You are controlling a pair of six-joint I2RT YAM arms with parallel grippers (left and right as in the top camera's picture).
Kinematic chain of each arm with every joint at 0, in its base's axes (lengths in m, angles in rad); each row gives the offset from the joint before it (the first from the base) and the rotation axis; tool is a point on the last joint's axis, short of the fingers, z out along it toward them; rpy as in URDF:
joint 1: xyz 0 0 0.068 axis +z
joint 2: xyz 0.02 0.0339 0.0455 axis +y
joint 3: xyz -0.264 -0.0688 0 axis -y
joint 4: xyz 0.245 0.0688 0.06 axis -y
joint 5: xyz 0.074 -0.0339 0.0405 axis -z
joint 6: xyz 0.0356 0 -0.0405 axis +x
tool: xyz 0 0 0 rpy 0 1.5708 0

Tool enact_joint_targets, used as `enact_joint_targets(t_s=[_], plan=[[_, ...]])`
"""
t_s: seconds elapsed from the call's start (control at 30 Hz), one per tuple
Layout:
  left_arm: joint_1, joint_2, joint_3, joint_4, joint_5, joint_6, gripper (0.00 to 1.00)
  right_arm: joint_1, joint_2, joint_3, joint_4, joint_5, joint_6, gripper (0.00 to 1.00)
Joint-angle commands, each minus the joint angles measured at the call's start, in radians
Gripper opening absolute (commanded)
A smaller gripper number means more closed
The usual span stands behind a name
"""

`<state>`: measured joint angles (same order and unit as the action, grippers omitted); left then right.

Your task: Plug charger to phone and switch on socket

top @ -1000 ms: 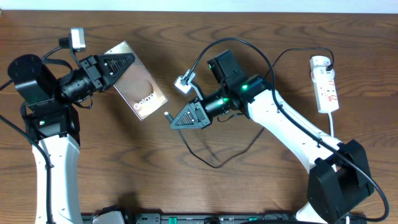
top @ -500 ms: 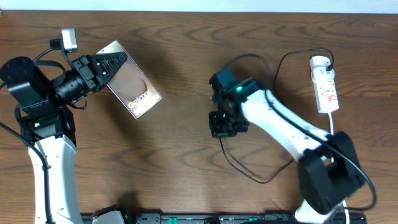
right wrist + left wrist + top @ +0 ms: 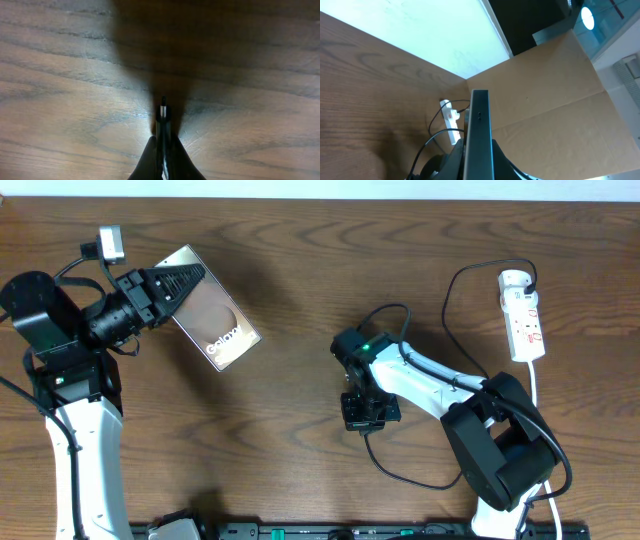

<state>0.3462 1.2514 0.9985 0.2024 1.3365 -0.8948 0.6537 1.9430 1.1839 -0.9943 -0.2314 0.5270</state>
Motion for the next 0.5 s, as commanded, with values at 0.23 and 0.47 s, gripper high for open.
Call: enact_joint_targets(t_s=[0.23, 0.47], plan=[[0.003, -0.006, 0.002, 0.010, 0.024, -0.016, 0.07, -0.019, -0.011, 0.069, 0.038, -0.007, -0.005, 0.01], [0.003, -0.006, 0.002, 0.010, 0.025, -0.007, 0.07, -0.042, -0.099, 0.259, 0.076, -0.187, -0.143, 0.01]])
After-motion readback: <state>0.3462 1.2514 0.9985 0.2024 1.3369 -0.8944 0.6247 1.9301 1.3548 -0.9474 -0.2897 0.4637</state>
